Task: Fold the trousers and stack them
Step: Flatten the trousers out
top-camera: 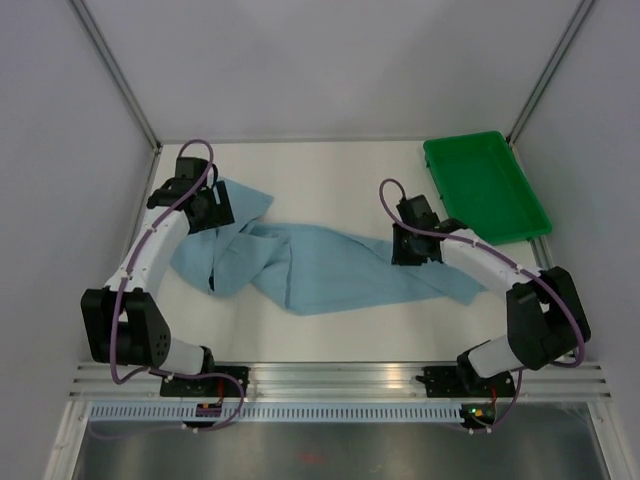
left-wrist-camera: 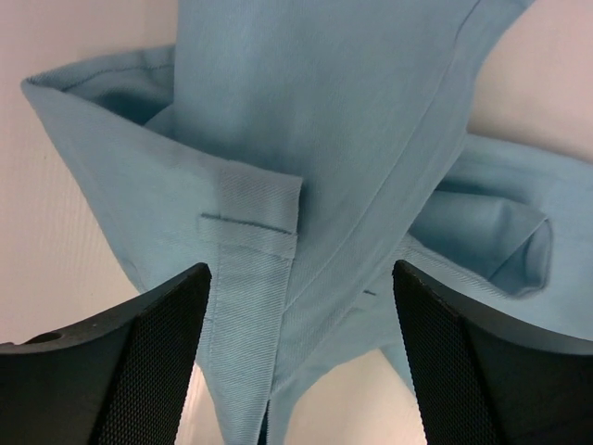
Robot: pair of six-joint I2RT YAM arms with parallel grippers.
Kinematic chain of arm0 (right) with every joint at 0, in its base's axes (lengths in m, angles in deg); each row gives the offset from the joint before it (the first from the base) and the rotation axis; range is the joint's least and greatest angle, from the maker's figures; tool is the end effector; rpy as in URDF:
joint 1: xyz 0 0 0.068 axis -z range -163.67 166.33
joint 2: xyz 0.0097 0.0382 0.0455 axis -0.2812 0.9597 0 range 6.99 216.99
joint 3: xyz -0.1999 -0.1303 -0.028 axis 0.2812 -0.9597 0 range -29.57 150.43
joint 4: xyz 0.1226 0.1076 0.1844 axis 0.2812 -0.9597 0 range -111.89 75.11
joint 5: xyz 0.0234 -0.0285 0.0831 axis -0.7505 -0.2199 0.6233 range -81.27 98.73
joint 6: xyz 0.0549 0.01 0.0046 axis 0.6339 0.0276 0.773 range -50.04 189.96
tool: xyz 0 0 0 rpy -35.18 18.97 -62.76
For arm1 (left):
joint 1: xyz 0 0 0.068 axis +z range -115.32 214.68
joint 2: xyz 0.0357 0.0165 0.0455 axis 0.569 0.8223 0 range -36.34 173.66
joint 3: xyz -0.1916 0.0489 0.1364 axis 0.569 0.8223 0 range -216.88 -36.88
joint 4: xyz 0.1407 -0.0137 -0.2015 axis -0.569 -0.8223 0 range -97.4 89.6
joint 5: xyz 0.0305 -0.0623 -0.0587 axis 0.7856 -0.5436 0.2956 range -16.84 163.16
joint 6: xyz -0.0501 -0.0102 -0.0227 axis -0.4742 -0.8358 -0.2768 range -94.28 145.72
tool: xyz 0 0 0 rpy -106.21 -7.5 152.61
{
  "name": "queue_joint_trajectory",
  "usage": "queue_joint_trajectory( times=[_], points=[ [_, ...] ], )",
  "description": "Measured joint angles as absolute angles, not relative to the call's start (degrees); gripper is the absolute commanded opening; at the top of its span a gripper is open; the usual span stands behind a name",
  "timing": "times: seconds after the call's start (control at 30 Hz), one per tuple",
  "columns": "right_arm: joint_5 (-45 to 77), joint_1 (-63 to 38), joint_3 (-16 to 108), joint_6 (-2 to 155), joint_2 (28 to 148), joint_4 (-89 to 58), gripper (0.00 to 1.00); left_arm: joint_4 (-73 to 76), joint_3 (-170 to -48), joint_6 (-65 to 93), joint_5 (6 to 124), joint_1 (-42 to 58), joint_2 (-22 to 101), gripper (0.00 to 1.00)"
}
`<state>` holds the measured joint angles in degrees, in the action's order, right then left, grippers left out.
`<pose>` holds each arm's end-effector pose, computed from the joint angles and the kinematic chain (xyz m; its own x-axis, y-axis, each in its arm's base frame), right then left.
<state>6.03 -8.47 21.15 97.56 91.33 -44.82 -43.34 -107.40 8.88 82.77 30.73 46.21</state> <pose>0.2469 0.1120 0.1651 -0.9056 0.0912 -0.4141 0.0220 0.9854 0.1689 0.2902 -0.0136 0.2611 -0.7737 -0.2329 -0.5892 -0.2632 0.9641 -0.0356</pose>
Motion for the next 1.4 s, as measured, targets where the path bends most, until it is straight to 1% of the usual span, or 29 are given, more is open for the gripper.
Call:
queue_joint_trajectory(
  times=[0.13, 0.17, 0.27, 0.33, 0.37, 0.4, 0.43, 0.5, 0.53, 0.57, 0.63, 0.67, 0.73, 0.8, 0.9, 0.97, 1.03, 1.23, 1.4],
  points=[
    [9.13, -8.66, 33.81, 96.60, 92.22, -43.81, 0.39, -44.46, -102.90, 8.86, 83.05, 32.79, 45.53, 0.82],
    [10.01, -8.84, 36.65, 96.40, 92.77, -43.05, 0.39, -44.61, -101.30, 8.86, 82.88, 33.95, 44.90, 0.81],
    [12.43, -9.89, 44.39, 95.53, 95.83, -41.52, 0.40, -44.76, -97.37, 8.79, 81.72, 37.58, 42.58, 0.74],
    [13.98, -10.74, 47.97, 94.96, 98.32, -40.60, 0.40, -44.72, -96.28, 8.62, 81.08, 38.93, 41.90, 0.71],
    [14.81, -11.27, 49.61, 94.59, 99.90, -40.41, 0.40, -44.35, -96.01, 8.42, 80.54, 39.11, 41.88, 0.65],
    [15.51, -11.68, 50.97, 94.30, 101.32, -40.36, 0.42, -43.98, -95.75, 8.07, 80.32, 39.11, 41.90, 0.61],
    [16.15, -12.14, 52.39, 94.06, 102.96, -40.30, 0.44, -43.43, -95.42, 7.72, 79.93, 39.11, 41.90, 0.55],
    [17.11, -12.95, 55.05, 93.71, 106.12, -39.73, 0.52, -42.62, -94.92, 7.18, 79.18, 39.11, 41.90, 0.44],
    [17.85, -13.49, 56.87, 93.62, 108.03, -39.57, 0.53, -42.16, -94.66, 6.94, 78.96, 39.13, 41.92, 0.38],
    [18.51, -14.13, 59.27, 93.45, 110.34, -39.62, 0.54, -41.99, -94.55, 6.72, 78.74, 39.21, 41.90, 0.23],
    [19.86, -15.96, 65.96, 93.54, 115.76, -39.14, 0.56, -41.88, -94.55, 6.37, 78.55, 39.35, 41.79, 0.11],
    [20.85, -17.08, 70.09, 93.62, 119.06, -39.27, 0.59, -41.88, -94.55, 6.35, 78.57, 39.54, 41.57, 0.02],
    [22.18, -19.81, 77.30, 94.17, 125.10, -37.72, 0.67, -42.08, -94.55, 6.30, 78.64, 40.26, 40.22, 0.02],
    [23.69, -22.96, 81.81, 94.98, 129.82, -36.32, 0.76, -42.38, -94.57, 6.30, 78.85, 41.27, 37.46, 0.02],
    [24.56, -27.29, 87.79, 95.92, 136.33, -35.01, 0.78, -42.77, -94.90, 6.30, 79.79, 43.15, 32.15, 0.02],
    [24.43, -30.11, 93.52, 97.10, 141.88, -34.68, 0.77, -42.95, -95.07, 6.30, 80.65, 44.22, 29.36, 0.02],
    [23.73, -31.99, 96.73, 98.52, 146.25, -34.42, 0.77, -43.47, -95.05, 6.28, 81.37, 45.20, 26.76, 0.02],
    [17.57, -32.29, 97.17, 100.62, 152.13, -35.14, 0.77, -47.08, -93.30, 3.72, 85.80, 45.88, 21.16, 0.02],
    [15.19, -31.44, 97.32, 102.28, 153.23, -34.33, 0.79, -51.74, -91.55, -1.33, 89.80, 46.12, 18.49, 0.02]
  ],
)
